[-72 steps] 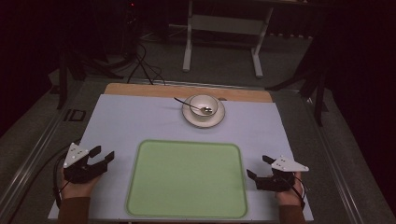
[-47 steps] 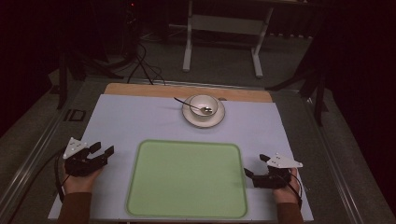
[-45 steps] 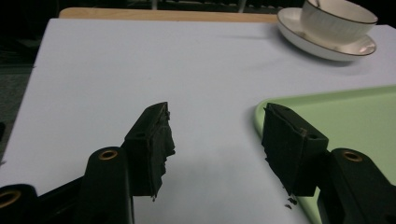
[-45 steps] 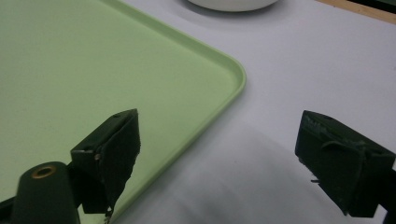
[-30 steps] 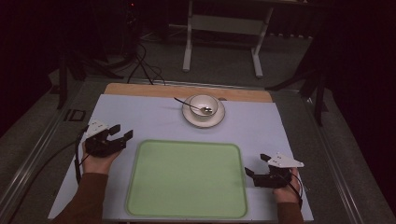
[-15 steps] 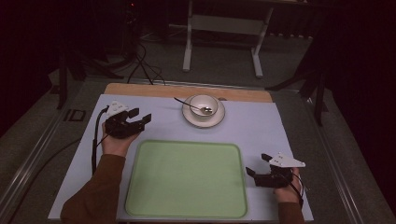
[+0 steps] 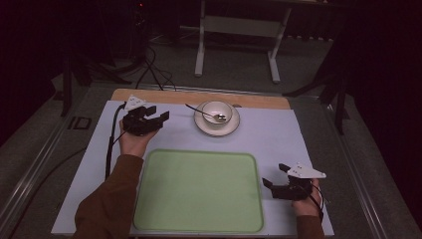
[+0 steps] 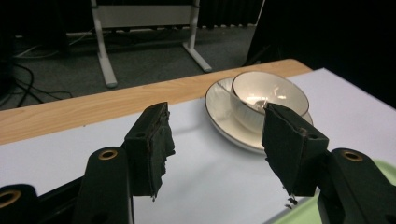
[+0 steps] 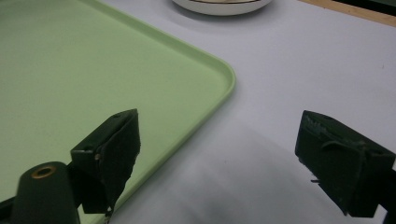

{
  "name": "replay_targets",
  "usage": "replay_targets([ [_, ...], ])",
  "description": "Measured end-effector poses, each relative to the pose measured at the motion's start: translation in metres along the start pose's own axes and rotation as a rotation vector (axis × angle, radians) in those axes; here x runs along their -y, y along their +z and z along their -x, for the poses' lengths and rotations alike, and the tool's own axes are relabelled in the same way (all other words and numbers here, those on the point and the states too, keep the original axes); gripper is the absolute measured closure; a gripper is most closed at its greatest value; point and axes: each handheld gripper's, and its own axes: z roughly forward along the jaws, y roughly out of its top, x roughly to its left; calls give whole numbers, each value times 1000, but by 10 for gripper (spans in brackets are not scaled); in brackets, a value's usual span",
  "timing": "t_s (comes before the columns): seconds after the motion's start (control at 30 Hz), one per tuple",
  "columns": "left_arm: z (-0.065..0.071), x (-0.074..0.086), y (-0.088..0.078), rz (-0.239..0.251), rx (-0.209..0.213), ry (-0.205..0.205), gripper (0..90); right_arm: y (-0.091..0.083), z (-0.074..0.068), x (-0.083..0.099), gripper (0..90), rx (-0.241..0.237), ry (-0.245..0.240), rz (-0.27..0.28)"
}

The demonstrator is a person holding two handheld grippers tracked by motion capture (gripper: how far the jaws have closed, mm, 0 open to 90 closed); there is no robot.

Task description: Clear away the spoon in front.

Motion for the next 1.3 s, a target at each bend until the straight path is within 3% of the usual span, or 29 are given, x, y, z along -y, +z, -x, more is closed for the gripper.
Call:
replay_targets([
  [0.23, 1, -6, 17, 5, 27, -10, 435, 0, 0, 0, 139, -3, -1, 1],
  [0.5, 5, -11, 42, -27, 33, 15, 466, 0, 1, 0, 139, -5, 1, 2],
  [0.83, 5, -17, 66, -35, 48, -3, 511, 0, 0, 0, 139, -8, 1, 3],
  [0.93, 7, -19, 74, -59, 53, 5, 512, 0, 0, 0, 139, -9, 1, 2],
  [1.17, 7, -16, 88, -79, 59, -27, 514, -1, 0, 0, 139, -9, 0, 3],
  [1.3, 3, -10, 100, -97, 83, -61, 541, -1, 0, 0, 139, -8, -1, 1],
])
